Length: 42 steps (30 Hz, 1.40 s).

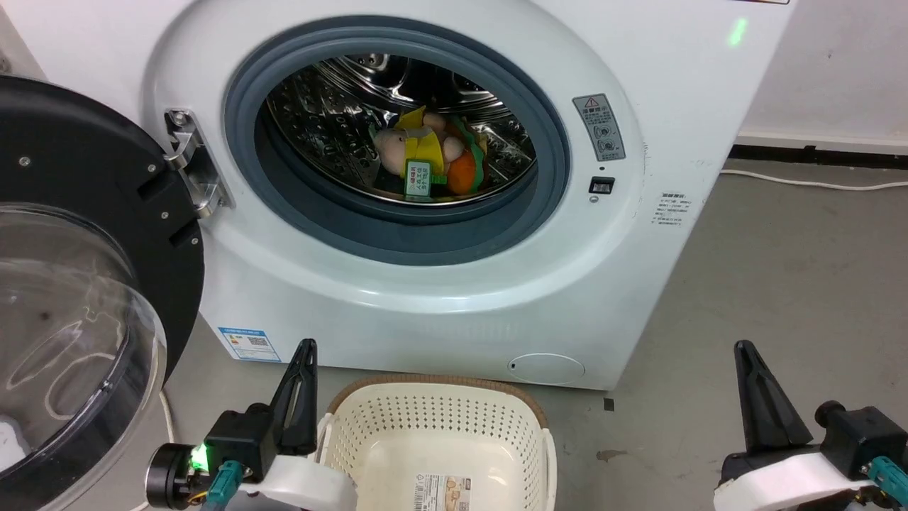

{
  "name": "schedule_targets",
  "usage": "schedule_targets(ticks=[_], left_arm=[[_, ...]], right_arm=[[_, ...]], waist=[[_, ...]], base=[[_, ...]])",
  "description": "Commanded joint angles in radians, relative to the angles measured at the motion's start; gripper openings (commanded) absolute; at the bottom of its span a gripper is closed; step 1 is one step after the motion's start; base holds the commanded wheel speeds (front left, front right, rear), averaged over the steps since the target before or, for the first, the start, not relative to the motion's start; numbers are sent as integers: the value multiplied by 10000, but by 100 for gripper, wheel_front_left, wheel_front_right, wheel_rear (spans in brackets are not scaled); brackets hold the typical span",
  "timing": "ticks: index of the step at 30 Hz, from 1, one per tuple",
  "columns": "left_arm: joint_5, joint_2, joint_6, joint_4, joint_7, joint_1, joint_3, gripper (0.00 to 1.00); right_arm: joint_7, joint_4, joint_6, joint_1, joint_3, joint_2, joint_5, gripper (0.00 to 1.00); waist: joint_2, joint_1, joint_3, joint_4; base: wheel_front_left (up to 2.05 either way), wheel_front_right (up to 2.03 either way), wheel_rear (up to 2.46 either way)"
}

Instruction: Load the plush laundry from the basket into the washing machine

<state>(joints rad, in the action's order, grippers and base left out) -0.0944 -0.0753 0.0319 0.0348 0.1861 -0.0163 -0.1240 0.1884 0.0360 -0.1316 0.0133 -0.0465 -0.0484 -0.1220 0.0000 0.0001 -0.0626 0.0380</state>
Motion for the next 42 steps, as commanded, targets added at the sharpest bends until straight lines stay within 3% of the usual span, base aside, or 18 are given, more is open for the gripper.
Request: schedule_targets(ticks=[1, 42], left_arm=[[104, 42, -30, -54, -51, 47, 52, 0], [484, 136, -161, -187, -869, 99, 589, 0]], right_arm=[[-69, -63, 3, -37, 30, -5, 91, 0], [-889, -197, 6, -80, 227, -11, 602, 0]], waist=[[0, 0, 10, -6], [0, -1, 288, -175]], base=[[0, 0, 0], [0, 0, 0]])
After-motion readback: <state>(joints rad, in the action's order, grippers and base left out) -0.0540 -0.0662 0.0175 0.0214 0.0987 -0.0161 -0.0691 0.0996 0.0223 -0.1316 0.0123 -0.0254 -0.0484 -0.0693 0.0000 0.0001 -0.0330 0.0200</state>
